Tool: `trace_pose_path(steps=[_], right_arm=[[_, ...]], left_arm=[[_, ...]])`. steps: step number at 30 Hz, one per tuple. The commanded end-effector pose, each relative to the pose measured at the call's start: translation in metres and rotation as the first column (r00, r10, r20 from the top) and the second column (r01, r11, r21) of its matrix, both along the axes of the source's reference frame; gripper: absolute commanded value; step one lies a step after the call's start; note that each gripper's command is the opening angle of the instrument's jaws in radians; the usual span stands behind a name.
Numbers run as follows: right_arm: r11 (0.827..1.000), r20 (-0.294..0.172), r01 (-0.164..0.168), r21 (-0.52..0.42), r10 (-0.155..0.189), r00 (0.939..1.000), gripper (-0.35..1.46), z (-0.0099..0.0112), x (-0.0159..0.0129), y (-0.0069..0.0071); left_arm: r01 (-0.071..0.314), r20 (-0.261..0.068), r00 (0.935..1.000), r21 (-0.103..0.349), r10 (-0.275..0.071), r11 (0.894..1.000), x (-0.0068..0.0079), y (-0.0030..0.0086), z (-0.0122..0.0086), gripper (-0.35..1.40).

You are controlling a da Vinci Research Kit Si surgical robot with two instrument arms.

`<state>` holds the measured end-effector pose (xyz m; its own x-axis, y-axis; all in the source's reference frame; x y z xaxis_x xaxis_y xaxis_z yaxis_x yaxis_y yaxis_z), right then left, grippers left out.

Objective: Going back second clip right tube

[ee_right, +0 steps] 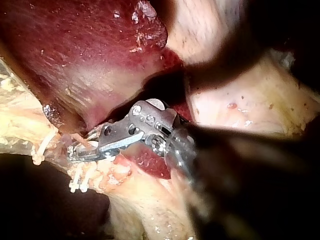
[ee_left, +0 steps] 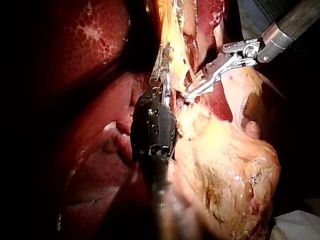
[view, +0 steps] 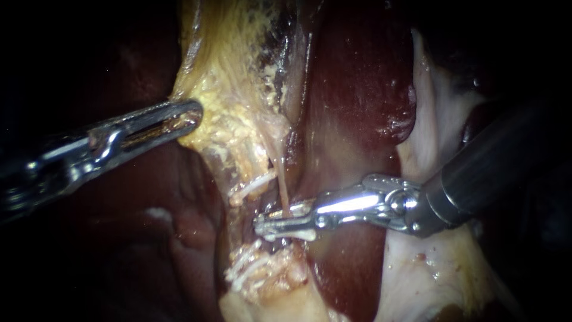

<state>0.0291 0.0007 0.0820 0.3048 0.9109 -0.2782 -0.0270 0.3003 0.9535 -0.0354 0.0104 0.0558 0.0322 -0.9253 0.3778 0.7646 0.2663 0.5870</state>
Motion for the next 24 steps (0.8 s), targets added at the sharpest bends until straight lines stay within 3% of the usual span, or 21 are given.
trace_pose_path(steps=[1, 2, 4, 6, 9, 13, 17, 24], right_arm=[[1.000, 0.000, 0.000, 0.000, 0.000, 1.0000, -0.35, 0.0000, 0.0000, 0.0000], [1.000, 0.000, 0.000, 0.000, 0.000, 1.0000, -0.35, 0.0000, 0.0000, 0.0000], [1.000, 0.003, -0.003, 0.005, 0.003, 1.0000, -0.01, 0.0000, 0.0000, 0.0000], [0.997, -0.003, 0.004, -0.073, -0.004, 1.0000, 0.33, -0.0002, 0.0001, 0.0000], [0.986, 0.015, 0.010, -0.169, -0.007, 0.9999, 0.53, -0.0005, 0.0003, -0.0002], [0.957, 0.049, -0.004, -0.291, 0.019, 0.9986, 0.60, -0.0009, 0.0004, -0.0002], [0.932, 0.054, -0.018, -0.362, 0.040, 0.9977, 0.60, -0.0015, -0.0001, 0.0004], [0.927, 0.071, -0.037, -0.372, 0.068, 0.9951, 0.60, -0.0024, -0.0018, 0.0020]], left_arm=[[0.000, -0.001, 1.0000, -0.001, 0.000, 1.000, 0.0000, 0.0000, 0.0000, -0.35], [0.002, -0.003, 1.0000, -0.002, -0.002, 1.000, 0.0001, 0.0000, 0.0000, -0.35], [0.005, -0.007, 1.0000, -0.004, -0.005, 1.000, 0.0002, 0.0001, 0.0002, -0.35], [0.011, -0.016, 0.9998, -0.007, -0.011, 1.000, 0.0006, 0.0002, 0.0005, -0.35], [0.023, -0.025, 0.9994, -0.008, -0.023, 1.000, 0.0012, 0.0004, 0.0009, -0.35], [0.026, -0.028, 0.9993, -0.010, -0.026, 1.000, 0.0015, 0.0005, 0.0011, -0.35], [0.027, -0.029, 0.9992, -0.010, -0.027, 1.000, 0.0015, 0.0004, 0.0010, -0.35], [0.027, -0.029, 0.9992, -0.010, -0.027, 1.000, 0.0015, 0.0004, 0.0009, -0.35]])
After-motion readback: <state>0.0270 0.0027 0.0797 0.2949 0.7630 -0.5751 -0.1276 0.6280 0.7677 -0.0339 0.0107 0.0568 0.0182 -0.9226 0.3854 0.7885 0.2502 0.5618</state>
